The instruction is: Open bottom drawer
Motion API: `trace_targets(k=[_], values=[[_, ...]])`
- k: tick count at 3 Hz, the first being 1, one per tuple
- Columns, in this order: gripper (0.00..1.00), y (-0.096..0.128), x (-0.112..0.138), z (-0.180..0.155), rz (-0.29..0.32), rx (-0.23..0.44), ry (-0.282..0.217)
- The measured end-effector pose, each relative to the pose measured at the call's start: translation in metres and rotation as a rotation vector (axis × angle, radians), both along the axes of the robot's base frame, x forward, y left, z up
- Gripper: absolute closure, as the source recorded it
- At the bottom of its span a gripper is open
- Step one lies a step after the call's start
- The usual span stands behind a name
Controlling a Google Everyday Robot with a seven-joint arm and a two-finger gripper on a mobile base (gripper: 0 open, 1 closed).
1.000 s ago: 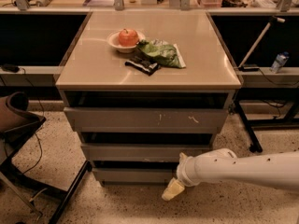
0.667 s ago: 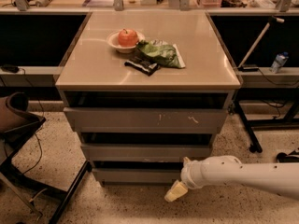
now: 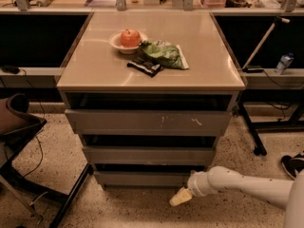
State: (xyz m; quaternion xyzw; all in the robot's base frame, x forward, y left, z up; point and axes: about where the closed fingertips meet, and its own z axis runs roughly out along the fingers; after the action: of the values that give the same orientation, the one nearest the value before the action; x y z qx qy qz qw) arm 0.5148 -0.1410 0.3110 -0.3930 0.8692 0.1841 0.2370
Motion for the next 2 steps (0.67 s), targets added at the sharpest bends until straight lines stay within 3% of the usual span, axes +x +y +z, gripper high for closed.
trace_targets(k=[1,2], values=[[0.00,0.0151,0.0466,-0.0438,-0.040,0.045,-0.001],[0.00,0.0146,0.0487,-0.0437,-0.042,0.045,-0.004]])
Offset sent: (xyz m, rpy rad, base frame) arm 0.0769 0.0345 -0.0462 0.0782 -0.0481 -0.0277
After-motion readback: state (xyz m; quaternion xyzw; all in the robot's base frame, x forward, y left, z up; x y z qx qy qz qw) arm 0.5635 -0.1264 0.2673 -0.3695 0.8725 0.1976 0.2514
